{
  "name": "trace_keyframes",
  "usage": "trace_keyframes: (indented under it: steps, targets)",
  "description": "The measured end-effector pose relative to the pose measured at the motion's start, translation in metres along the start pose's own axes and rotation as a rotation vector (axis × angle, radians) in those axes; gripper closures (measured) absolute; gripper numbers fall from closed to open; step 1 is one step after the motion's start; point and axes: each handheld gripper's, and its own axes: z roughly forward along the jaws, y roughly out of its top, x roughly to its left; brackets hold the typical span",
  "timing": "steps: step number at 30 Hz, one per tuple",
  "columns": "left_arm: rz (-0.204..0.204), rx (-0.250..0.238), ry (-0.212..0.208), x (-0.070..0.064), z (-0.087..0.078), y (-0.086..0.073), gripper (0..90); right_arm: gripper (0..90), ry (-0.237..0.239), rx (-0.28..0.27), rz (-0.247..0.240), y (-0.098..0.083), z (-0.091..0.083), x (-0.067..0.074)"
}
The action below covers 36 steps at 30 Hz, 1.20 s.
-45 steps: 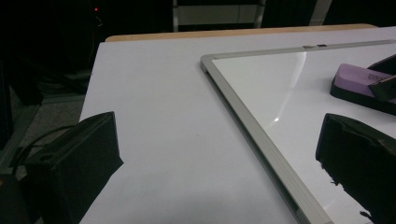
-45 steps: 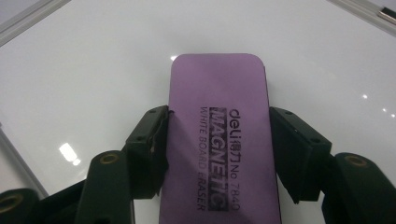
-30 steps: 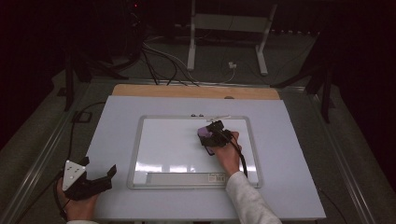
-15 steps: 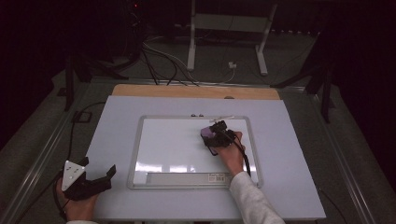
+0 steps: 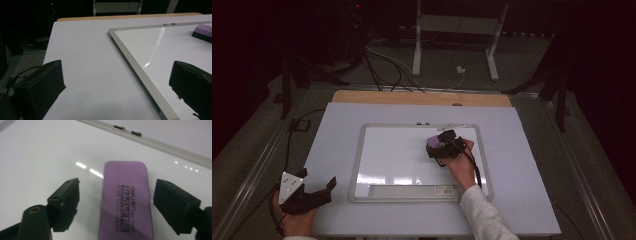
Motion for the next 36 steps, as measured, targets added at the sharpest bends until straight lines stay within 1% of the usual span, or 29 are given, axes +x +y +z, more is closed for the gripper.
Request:
trace_keyframes:
  steps: [2,6,9,12,15,22,27,30,33,36]
  targets:
    - [-0.001,-0.001,0.000,0.000,0.000,0.000,0.6,16.9,0.015,-0.018,-0.030,0.000,-0.005,0.003]
    - [-0.001,0.002,-0.001,0.000,0.000,0.000,0.6,12.3,0.029,-0.032,-0.087,-0.004,-0.013,0.009]
    - [-0.001,0.000,-0.001,0.000,0.000,0.000,0.6,9.7,0.021,-0.032,-0.131,-0.009,-0.017,0.014]
    - [0.000,0.000,0.000,0.000,0.000,0.000,0.6,9.2,0.009,-0.030,-0.172,-0.014,-0.019,0.019]
    - [-0.002,0.000,-0.001,0.000,0.000,0.000,0.6,9.8,0.002,-0.016,-0.191,-0.019,-0.018,0.020]
    - [-0.003,0.000,-0.001,0.000,0.000,0.000,0.6,16.7,-0.014,-0.010,-0.182,-0.026,-0.017,0.018]
    - [-0.002,0.004,-0.002,-0.001,0.001,0.000,0.6,20.9,-0.032,-0.009,-0.190,-0.030,-0.016,0.018]
    - [0.000,0.004,-0.001,-0.001,0.001,0.000,0.6,23.7,-0.029,-0.004,-0.188,-0.032,-0.014,0.017]
    - [-0.001,0.005,-0.001,0.000,0.001,-0.001,0.6,24.9,-0.039,0.001,-0.192,-0.033,-0.013,0.016]
    - [-0.001,0.005,-0.002,-0.001,0.001,-0.001,0.6,26.0,-0.061,-0.001,-0.200,-0.034,-0.013,0.015]
